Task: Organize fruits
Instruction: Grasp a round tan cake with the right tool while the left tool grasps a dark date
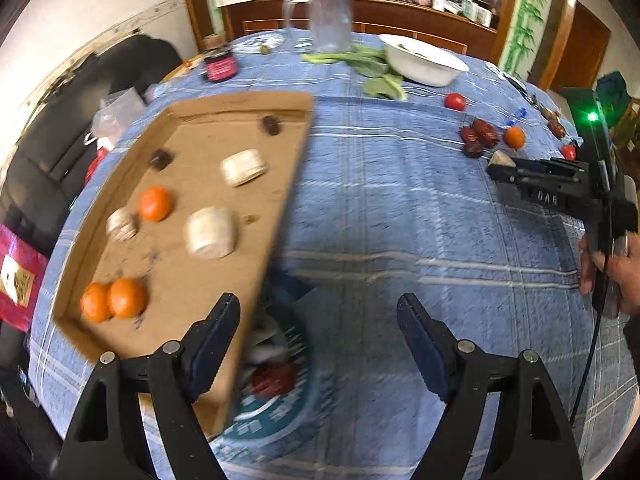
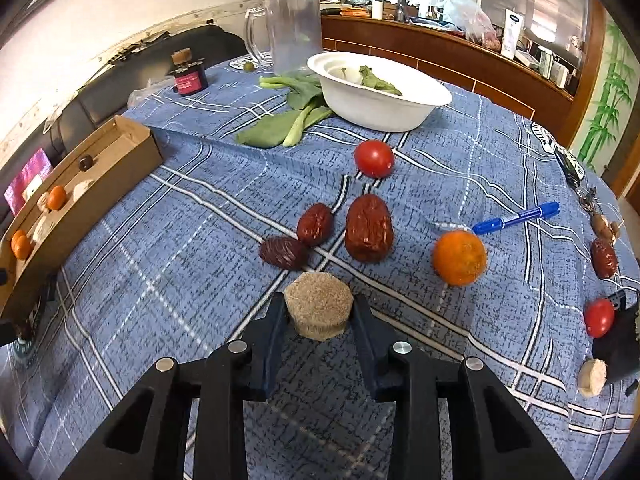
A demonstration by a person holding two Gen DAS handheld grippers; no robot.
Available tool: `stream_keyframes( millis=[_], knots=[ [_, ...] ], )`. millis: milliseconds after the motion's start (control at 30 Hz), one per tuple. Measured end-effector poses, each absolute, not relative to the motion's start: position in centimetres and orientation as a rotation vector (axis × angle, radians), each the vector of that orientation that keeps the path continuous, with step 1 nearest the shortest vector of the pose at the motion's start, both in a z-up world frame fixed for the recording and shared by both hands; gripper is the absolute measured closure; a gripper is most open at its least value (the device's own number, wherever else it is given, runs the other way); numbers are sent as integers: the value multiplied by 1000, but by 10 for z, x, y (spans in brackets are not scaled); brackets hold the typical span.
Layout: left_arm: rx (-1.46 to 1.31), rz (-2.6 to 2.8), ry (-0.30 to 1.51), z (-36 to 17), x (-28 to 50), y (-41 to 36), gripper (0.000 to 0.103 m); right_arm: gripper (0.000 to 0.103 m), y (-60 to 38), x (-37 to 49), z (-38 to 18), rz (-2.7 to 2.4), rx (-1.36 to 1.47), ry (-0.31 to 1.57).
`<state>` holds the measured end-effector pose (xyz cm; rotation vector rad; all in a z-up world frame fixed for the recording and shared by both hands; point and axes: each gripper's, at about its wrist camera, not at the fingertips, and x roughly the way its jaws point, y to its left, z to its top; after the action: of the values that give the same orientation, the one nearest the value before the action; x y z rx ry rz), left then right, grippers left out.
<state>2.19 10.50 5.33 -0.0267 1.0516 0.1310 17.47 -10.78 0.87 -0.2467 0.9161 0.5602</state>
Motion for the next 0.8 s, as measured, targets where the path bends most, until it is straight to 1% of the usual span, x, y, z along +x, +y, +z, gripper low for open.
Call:
stream_keyframes(
  millis=[233, 400, 533, 567, 600, 633, 667, 700, 733, 800],
  knots=[
    [12, -49, 1014, 48, 101, 37, 23, 68, -154, 137, 25, 505, -159, 903],
    [57, -117, 992, 39, 152, -4, 23, 68, -179, 109, 27, 416, -205, 865],
    [93, -104, 990, 29, 178, -20, 23, 68, -188, 102, 20, 414, -198, 882],
    [93, -98, 990, 27, 182, -21, 26, 68, -189, 103, 18, 416, -194, 888],
    [88, -96, 990, 25, 184, -20, 37, 68, -189, 103, 17, 417, -191, 890],
    [66, -103, 1001, 22, 187, -17, 43, 68, -190, 103, 17, 418, -187, 892],
    [52, -111, 1018, 19, 190, -16, 58, 68, -190, 104, 16, 422, -179, 896],
    [32, -116, 1039, 14, 194, -13, 71, 68, -190, 104, 15, 423, -172, 897],
    [37, -116, 1010, 16, 192, -12, 75, 68, -191, 104, 14, 425, -163, 899],
    [37, -137, 1010, 14, 191, -11, 76, 68, -192, 106, 13, 421, -150, 903]
  ],
)
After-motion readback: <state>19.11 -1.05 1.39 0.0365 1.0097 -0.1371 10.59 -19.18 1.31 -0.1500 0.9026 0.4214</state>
